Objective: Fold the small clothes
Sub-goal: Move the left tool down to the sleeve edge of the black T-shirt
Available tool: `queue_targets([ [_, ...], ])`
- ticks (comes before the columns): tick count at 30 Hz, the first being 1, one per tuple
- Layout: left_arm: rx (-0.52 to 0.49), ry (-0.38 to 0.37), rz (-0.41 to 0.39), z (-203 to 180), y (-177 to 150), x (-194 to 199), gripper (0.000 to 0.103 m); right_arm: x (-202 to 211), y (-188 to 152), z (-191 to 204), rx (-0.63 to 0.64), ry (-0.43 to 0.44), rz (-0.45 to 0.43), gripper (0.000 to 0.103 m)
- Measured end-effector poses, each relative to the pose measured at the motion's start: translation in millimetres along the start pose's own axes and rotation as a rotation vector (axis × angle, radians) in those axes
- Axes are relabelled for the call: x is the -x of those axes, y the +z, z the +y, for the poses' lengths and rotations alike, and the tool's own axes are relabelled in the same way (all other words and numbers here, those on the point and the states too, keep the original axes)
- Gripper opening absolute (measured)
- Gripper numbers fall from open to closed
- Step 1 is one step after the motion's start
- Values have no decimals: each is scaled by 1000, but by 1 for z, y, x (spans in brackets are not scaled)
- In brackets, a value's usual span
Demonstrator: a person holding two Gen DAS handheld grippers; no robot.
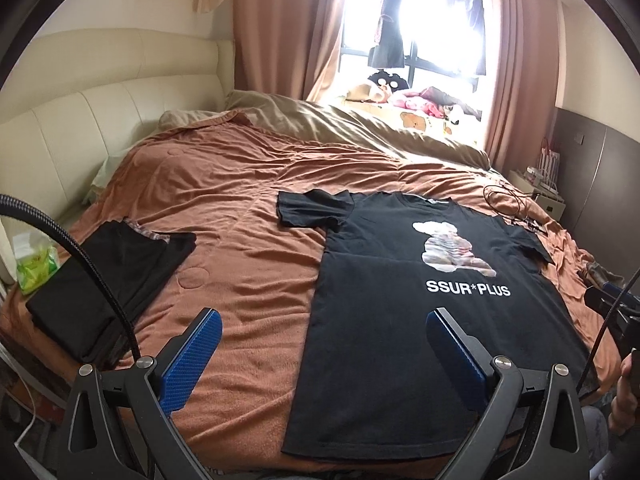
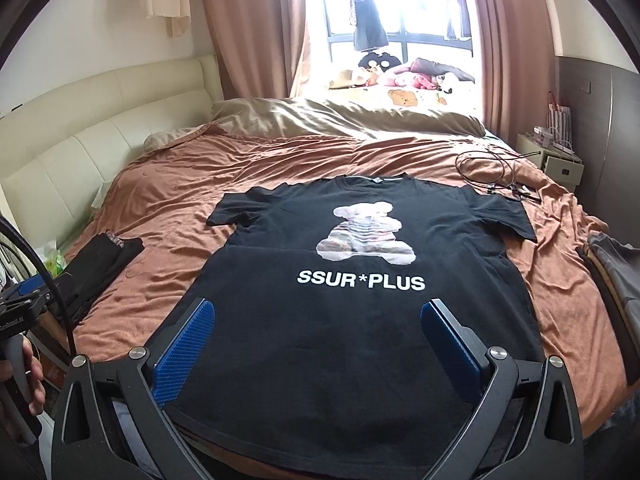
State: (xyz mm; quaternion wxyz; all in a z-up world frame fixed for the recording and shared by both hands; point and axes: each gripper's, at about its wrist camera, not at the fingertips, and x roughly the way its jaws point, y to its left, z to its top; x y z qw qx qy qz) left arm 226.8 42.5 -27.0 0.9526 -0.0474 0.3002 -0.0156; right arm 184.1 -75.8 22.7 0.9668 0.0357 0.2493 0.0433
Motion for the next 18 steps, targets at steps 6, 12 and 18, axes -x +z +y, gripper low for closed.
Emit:
queue_targets([
  [6,-7,-8,39,-2,27,-35,101,-40,22,-5,-11,35,24,91],
  [12,-46,8,61,-4,57,-74,97,-86,52,-18,-51,70,57,85],
  [18,-26,-2,118,8,83,-125,85,-136,76,-23,-84,92,91,81],
])
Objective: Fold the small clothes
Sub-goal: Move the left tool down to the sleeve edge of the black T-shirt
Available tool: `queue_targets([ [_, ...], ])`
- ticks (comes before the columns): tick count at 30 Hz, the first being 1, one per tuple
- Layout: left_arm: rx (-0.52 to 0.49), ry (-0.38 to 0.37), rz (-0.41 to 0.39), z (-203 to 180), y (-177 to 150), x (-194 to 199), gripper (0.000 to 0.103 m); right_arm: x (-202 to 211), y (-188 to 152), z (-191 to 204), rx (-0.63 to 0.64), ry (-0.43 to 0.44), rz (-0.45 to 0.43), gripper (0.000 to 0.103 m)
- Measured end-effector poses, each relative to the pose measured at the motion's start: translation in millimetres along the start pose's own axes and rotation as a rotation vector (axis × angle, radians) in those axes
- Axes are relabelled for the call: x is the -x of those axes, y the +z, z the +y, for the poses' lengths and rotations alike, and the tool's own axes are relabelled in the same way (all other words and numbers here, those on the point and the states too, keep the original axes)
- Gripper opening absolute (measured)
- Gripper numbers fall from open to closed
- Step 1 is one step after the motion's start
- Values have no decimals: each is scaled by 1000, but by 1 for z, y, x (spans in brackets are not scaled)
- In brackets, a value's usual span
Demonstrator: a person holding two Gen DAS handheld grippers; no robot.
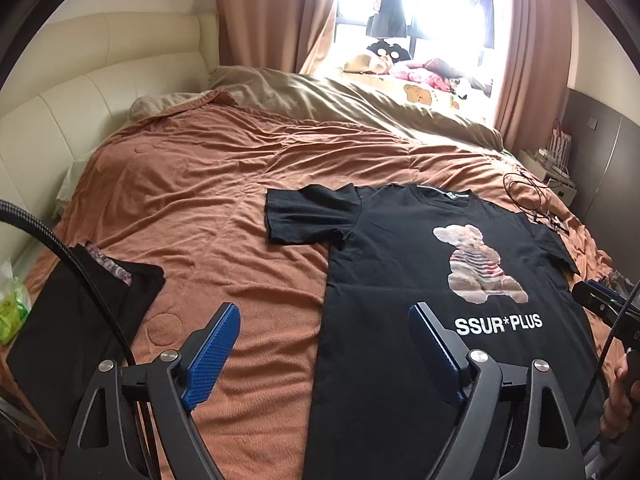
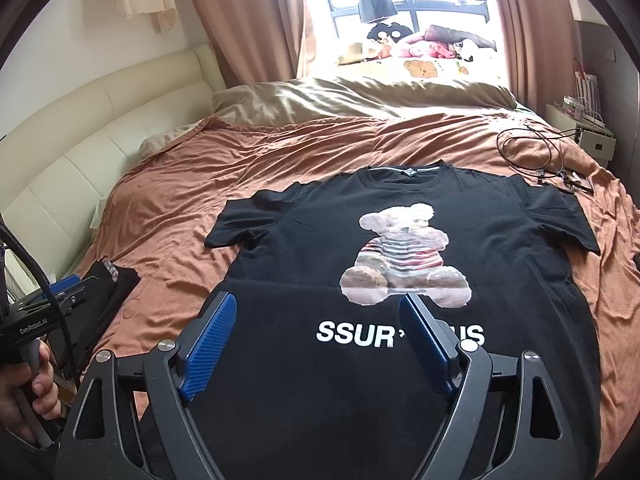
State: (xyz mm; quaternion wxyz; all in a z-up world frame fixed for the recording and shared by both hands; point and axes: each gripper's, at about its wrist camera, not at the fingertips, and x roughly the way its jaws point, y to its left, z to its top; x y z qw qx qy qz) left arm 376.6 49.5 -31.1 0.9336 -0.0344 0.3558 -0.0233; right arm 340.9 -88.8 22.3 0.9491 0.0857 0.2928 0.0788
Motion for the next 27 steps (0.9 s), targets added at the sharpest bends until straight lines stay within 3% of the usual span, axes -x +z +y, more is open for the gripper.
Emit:
queue_targets([
  [12,3,-4,70,18,50,-87,67,-104,51,2,-37,74,81,51],
  [27,98,-2,183,59,85,-205,57,-235,98,5,-98,125,196,30],
])
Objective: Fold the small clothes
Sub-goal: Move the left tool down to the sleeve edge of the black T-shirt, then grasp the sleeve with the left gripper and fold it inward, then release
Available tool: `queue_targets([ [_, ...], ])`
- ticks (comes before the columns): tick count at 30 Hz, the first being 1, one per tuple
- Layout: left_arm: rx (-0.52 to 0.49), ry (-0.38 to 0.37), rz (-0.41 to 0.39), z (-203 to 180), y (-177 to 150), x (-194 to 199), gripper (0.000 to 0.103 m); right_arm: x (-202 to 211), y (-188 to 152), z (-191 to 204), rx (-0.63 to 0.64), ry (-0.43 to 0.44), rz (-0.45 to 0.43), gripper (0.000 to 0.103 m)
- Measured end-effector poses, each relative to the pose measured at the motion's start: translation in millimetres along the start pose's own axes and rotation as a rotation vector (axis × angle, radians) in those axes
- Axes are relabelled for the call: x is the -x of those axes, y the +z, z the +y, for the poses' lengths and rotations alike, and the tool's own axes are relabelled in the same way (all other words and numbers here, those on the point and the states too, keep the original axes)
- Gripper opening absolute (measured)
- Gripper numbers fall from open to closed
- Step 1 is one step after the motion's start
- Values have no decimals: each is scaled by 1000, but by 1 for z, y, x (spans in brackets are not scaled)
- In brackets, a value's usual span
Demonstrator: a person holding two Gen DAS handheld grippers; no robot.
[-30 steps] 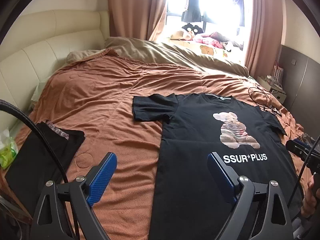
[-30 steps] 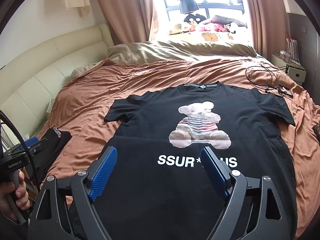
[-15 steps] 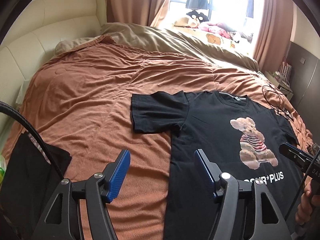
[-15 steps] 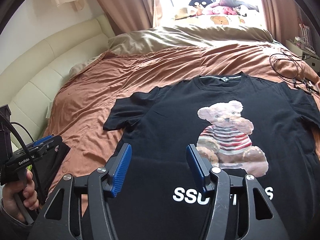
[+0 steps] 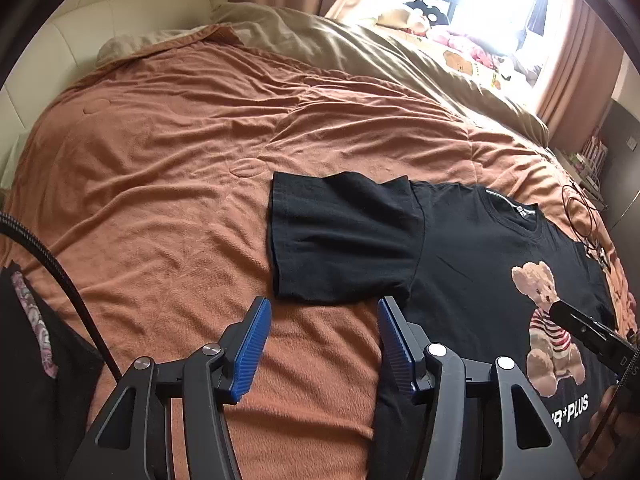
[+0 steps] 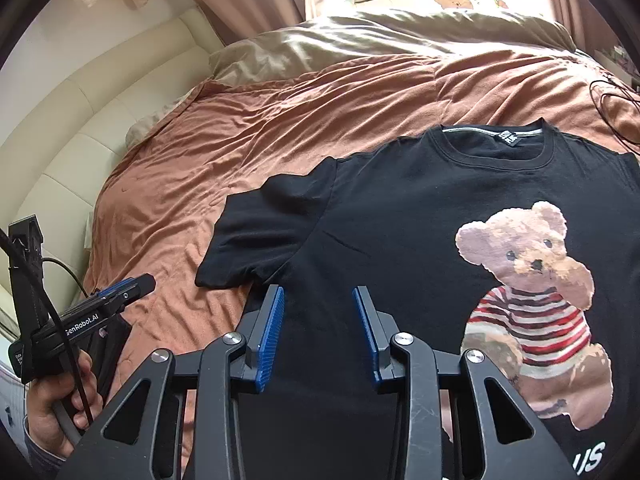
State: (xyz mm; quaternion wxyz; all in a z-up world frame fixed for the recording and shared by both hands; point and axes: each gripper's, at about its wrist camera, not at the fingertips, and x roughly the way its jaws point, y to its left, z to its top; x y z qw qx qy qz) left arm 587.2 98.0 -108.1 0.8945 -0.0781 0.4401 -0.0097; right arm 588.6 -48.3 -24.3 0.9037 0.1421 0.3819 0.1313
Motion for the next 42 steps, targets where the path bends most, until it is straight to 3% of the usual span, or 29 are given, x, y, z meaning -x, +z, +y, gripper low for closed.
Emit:
queue_targets([
  [6,28,22,52,15,14,-47,53,-58,22,-1,-30,35,63,18],
  [17,100,26,135,33,13,-95,51,-125,34,-15,-135,107,144,16],
  [18,106,15,138,34,12,-98,48,-131,33,-16,-147,113,157,14],
  [21,140,2,166,37,8,-111,26,-145,29,-21,-195,141,193,11],
  [29,185,-71,58,41,22,-86,18,-166,30,-22,-270,182,201,6],
  [42,172,-161,-5,17,41,-43,16,-170,18,-30,-393,279,228,6],
])
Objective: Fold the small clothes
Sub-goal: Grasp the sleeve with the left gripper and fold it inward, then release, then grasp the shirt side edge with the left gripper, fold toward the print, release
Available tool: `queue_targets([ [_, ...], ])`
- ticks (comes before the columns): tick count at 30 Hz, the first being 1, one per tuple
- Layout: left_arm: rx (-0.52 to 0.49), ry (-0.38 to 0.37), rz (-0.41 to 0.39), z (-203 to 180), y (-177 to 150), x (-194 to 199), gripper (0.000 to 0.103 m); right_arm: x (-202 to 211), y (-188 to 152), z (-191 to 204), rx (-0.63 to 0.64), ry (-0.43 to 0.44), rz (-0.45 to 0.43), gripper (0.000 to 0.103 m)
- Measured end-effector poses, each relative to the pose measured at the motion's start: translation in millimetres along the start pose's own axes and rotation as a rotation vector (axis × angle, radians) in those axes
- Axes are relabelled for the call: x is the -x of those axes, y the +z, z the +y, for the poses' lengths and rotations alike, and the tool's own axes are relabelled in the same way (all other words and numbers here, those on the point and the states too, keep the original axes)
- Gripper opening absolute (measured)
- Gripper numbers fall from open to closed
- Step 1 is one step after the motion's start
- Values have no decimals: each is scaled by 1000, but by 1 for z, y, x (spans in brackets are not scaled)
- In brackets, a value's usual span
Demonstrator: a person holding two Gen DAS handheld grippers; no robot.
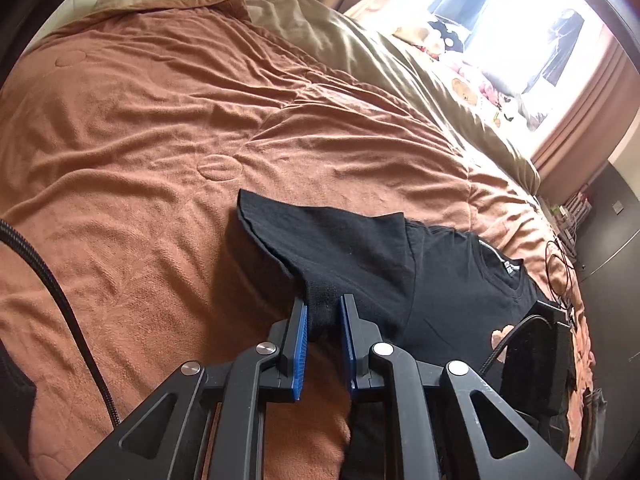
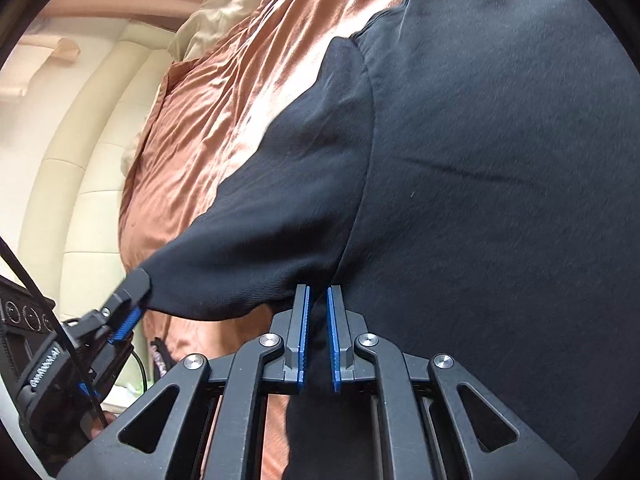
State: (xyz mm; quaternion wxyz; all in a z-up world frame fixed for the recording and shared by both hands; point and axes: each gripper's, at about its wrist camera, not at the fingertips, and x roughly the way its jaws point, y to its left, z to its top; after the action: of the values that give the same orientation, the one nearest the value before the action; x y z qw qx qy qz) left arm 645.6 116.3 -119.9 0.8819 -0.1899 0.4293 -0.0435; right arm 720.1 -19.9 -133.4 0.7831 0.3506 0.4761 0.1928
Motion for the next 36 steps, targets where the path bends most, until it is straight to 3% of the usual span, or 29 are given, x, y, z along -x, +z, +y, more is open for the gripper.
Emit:
queue_targets([
  [5,-18,-25,20,-16,-6,7,16,17,3,-9,-27,18,-2,6],
  [10,-44,-36,38,-32,-19,11,16,46,3,-10,-12,-63,-35,7],
  [14,-66,-40,62,-44,-32,7,16,65,0,-2,50,-179,-60,8],
  [16,-65,-44,83,-48,-39,3,17,75,-2,3,90,-222,-71,12],
  [19,-54,-52,113,-52,-47,-1,18,81,-4,15,133,-219,-85,22],
  [24,-60,-45,131,-55,-55,2,38,102,-16,22,203,-210,-154,56],
  [26,-60,-26,121,-52,-54,4,50,104,-23,22,231,-214,-166,57],
  [29,-44,1,103,-42,-49,6,52,107,-27,22,261,-211,-147,58],
  [34,13,52,92,-17,-37,-4,52,108,-28,30,298,-309,-169,58],
  [36,33,62,91,-7,-33,-11,52,106,-24,33,300,-300,-169,58],
])
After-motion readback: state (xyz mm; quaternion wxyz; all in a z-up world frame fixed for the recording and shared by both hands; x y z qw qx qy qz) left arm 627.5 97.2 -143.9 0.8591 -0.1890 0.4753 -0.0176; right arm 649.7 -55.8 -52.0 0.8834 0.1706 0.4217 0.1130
